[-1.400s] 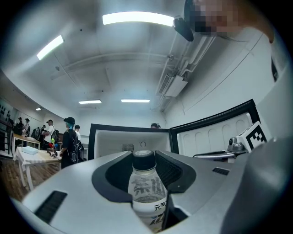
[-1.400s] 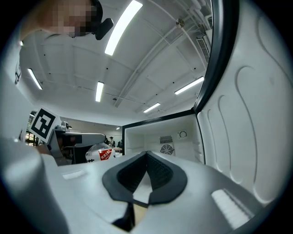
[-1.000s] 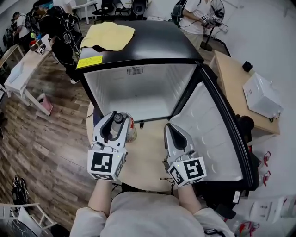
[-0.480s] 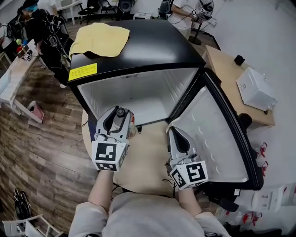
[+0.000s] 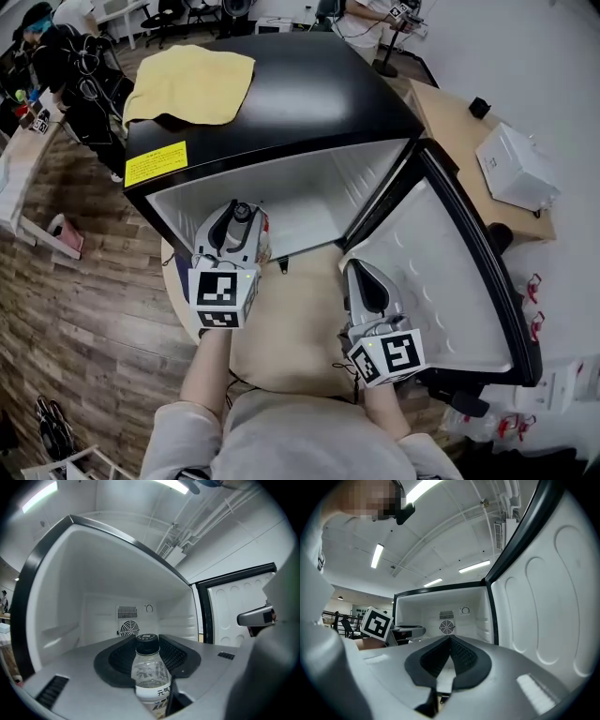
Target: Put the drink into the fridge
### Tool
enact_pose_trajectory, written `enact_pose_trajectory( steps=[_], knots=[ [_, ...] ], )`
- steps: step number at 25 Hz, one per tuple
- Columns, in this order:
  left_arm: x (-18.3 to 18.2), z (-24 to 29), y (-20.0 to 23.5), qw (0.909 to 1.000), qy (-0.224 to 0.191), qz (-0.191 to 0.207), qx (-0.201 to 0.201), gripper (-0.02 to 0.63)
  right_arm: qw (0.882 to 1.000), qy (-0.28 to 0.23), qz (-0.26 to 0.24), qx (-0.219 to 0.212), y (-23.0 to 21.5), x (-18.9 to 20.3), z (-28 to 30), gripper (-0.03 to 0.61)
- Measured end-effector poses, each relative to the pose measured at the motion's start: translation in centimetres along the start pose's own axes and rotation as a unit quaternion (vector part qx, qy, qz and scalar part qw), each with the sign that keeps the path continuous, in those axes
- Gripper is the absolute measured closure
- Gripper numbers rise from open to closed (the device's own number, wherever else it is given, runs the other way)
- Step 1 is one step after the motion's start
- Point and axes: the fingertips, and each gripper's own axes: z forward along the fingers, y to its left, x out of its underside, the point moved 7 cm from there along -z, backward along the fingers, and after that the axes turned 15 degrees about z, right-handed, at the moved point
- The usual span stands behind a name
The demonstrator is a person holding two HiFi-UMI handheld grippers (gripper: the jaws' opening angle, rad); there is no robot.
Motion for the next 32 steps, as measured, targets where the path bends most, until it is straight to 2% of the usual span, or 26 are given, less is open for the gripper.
enact_pose_trajectory(
  steps=[10,22,32],
  knots=[
    [1.8,3.4,1.6,0.9999,0.012,0.004,-0.01,0.457,0.999,0.003,-0.001,0.035,-1.2,0.2,0.4,0.568],
    [3.0,5.8,2.7,0.9992,0.019,0.011,-0.034,0.457,0.998,0.005,-0.004,0.055,-1.7,0.3,0.6,0.568],
    [4.8,6.5,2.2,0.9983,0.044,0.005,-0.039,0.457,0.998,0.004,-0.003,0.067,-2.0,0.2,0.1,0.568]
  ],
)
